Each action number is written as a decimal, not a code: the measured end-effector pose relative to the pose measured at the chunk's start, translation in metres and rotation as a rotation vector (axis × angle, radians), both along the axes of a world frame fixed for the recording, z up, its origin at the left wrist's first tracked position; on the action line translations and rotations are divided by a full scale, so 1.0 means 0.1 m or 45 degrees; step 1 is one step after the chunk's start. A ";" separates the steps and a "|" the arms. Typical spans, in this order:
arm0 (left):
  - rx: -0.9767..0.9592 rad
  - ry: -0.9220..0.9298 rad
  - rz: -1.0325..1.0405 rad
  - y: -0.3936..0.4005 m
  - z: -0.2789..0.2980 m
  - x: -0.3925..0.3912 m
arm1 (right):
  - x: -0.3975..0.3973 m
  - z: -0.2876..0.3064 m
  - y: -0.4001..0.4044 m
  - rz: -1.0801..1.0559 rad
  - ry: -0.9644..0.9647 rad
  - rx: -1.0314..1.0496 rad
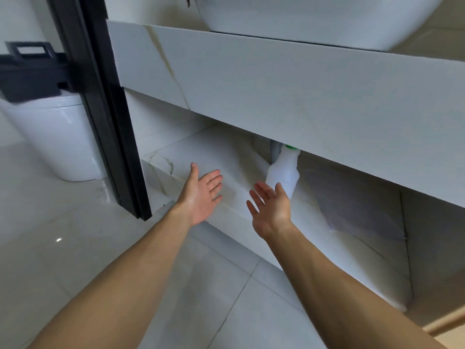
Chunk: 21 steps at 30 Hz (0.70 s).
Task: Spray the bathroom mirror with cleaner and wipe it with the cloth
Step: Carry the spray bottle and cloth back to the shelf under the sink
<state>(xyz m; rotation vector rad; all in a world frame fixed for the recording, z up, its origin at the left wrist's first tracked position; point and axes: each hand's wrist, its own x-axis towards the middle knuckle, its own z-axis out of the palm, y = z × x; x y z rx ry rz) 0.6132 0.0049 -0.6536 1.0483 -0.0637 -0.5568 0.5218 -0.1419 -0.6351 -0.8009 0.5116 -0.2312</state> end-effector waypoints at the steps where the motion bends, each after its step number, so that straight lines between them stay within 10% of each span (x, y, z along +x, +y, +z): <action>1: 0.007 -0.012 0.039 0.13 0.02 0.00 | 0.06 0.02 0.10 0.034 -0.012 -0.009; 11: 0.173 -0.080 0.609 1.79 0.58 -0.04 | 0.78 0.56 1.43 0.582 -0.084 -0.188; 21: 0.644 -0.449 1.011 1.98 3.63 0.14 | 1.20 3.64 2.22 0.834 -0.272 -0.367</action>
